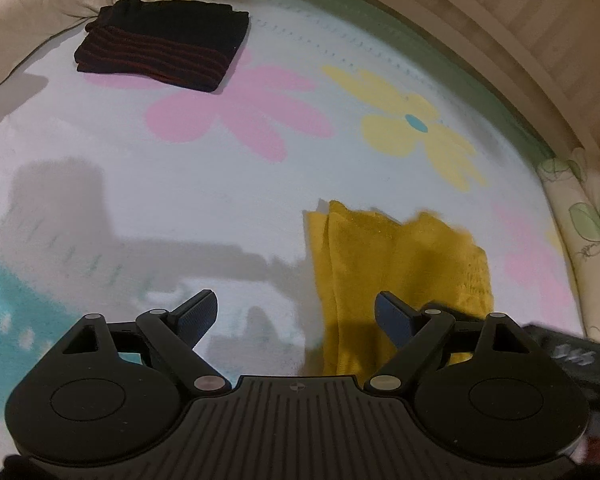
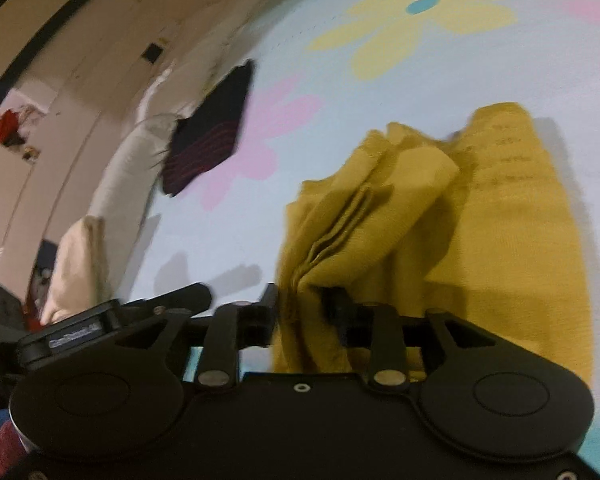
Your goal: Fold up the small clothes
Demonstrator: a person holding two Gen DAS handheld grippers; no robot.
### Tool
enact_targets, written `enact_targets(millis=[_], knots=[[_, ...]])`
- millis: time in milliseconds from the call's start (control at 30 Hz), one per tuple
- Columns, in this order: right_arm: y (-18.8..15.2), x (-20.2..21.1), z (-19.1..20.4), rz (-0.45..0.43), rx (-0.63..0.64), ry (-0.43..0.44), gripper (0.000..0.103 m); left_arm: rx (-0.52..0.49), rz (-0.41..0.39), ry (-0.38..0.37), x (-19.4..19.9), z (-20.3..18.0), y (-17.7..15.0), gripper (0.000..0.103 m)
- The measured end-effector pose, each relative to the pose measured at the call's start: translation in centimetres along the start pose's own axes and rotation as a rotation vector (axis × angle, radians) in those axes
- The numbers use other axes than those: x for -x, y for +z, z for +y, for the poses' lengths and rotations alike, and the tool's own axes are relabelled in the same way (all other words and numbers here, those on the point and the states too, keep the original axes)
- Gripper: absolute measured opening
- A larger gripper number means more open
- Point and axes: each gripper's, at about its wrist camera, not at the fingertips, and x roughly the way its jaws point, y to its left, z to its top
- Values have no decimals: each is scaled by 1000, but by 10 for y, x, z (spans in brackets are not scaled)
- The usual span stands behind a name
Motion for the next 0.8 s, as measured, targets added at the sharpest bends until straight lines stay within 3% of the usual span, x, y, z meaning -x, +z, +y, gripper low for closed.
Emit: enact_targets(millis=[67,133,333,467,633,800], knots=[[3,11,5,-41,-7,87,48,4,-9,3,1,-1,1,86],[5,19,6,-62,-6,102,48,4,-20,-2,2,-3,2,86],[11,55,-10,-120,-1,57,48,-44,-31,-42,-2,-22,0,86],[4,65,-30,-96,-7,-34,48,-121,-31,-85,-13,-46,-6,86],[-9,64,-40,-50,11,-65,48,-230,-3,-124,-34,-73,-16,86],[-30,49,-18,34,161,-27,48,-260,55,-45,-62,-68,-24,86]])
